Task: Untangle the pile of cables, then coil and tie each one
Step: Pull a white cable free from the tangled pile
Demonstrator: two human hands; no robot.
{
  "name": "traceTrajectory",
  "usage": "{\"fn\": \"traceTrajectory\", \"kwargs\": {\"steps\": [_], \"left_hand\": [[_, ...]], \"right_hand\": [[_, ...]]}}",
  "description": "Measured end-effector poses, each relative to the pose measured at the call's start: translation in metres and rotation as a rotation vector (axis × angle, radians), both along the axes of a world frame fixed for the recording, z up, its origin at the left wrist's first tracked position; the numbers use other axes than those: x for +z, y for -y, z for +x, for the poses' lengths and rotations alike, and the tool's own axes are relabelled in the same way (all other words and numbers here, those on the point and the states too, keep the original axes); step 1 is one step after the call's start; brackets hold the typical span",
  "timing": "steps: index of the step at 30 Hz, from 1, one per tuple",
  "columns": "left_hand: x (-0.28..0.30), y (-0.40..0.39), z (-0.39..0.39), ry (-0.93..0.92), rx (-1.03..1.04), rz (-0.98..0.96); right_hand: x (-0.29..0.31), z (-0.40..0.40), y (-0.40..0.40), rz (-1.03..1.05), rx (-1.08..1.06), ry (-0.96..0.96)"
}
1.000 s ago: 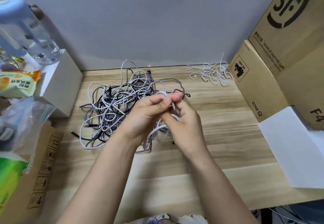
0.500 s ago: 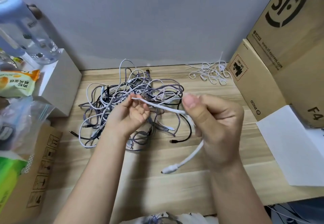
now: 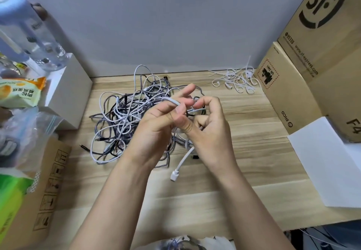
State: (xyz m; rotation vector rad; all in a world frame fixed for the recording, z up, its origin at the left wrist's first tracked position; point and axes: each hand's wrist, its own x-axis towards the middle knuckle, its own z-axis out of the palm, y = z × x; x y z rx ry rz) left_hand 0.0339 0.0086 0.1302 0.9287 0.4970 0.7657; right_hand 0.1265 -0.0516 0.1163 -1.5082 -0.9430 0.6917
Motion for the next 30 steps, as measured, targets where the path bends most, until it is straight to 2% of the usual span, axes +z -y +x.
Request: {"fn": "traceTrajectory", "kwargs": {"steps": [4,9,10,12,15,17,18,21,23,27,30], "left_hand": [[0.002,-0.003,-0.003,-0.021,-0.031,0.028],[-0.003,-0.004,-0.006,0.022,-0.119,-0.074],[-0.006,-0.006,-0.007,0.057,-0.145,-0.139],[-0.019,-0.016,-0.007,0.195,-0.134,-0.429],[-0.050,-0.033,-0.010,0.255,0.072,-0.881],[-0.074,-0.040,-0.016,0.292,0.209,-1.030],[-0.083,-0.042,-0.020,0.297,0.257,-1.037],[-0.085,-0.041,-0.033,0.336,0.250,-0.887],[-0.072,-0.038,-0.035,0.274,0.179,-0.737],[-0.038,-0.022,-0.022,-0.092,0.080,-0.307],[-0.026,-0.011,-0.013,-0.241,-0.032,-0.040]], "right_hand": [[0.002,-0.001,0.000,0.035,0.027,0.027],[0.002,-0.006,0.000,0.048,0.056,0.105],[0.003,-0.006,0.001,0.064,0.030,0.136],[0.009,-0.006,0.005,0.136,-0.012,0.109],[0.026,-0.005,0.018,0.321,0.054,-0.055],[0.035,0.000,0.022,0.417,0.110,-0.093],[0.038,0.002,0.023,0.421,0.119,-0.098],[0.034,0.012,0.019,0.315,0.009,-0.102],[0.024,0.017,0.014,0.201,-0.100,-0.041],[0.004,0.016,0.002,-0.063,-0.088,0.196],[-0.003,0.007,-0.002,-0.215,0.008,0.348]]}}
